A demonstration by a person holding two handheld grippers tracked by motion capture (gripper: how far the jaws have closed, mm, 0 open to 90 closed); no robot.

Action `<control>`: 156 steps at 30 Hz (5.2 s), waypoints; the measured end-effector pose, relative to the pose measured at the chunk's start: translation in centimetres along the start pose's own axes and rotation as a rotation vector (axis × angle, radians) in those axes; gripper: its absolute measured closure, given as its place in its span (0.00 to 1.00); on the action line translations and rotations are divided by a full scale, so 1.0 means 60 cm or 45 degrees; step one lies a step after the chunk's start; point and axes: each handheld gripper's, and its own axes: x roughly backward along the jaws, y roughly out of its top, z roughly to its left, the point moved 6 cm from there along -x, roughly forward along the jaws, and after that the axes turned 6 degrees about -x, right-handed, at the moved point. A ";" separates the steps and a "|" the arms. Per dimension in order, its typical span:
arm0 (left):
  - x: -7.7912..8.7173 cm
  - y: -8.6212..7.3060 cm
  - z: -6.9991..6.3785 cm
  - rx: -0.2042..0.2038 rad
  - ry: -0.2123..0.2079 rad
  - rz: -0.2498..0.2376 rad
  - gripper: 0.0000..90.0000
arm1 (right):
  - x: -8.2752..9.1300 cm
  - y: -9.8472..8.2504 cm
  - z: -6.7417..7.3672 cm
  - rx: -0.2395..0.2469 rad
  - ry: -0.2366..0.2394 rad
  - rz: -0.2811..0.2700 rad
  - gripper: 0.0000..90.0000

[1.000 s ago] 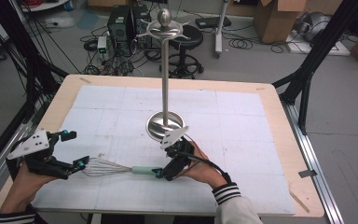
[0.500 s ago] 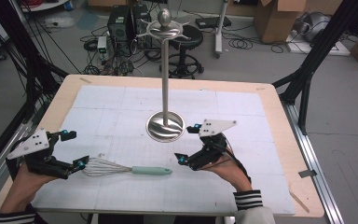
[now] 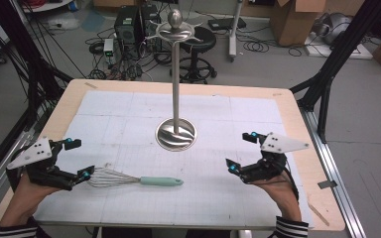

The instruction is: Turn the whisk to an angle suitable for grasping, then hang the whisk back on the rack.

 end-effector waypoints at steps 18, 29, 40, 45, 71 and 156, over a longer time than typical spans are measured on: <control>0.008 0.002 0.000 -0.009 -0.002 -0.007 0.02 | 0.064 -0.015 -0.042 -0.057 -0.142 -0.040 0.00; 0.012 0.009 0.000 -0.014 -0.006 -0.015 0.02 | 0.065 -0.016 -0.048 -0.068 -0.139 -0.051 0.00; -0.003 0.040 0.004 -0.063 -0.070 -0.006 0.02 | 0.071 -0.017 -0.053 -0.071 -0.141 -0.058 0.00; -0.015 0.059 0.011 -0.126 -0.112 0.056 0.02 | 0.073 -0.018 -0.054 -0.073 -0.143 -0.057 0.00; -0.144 0.121 -0.038 -0.366 -0.465 0.358 0.02 | 0.071 -0.023 -0.053 -0.068 -0.139 -0.050 0.00; -0.309 -0.027 -0.162 -0.582 -0.813 1.026 0.48 | 0.069 -0.023 -0.050 -0.069 -0.108 -0.062 0.00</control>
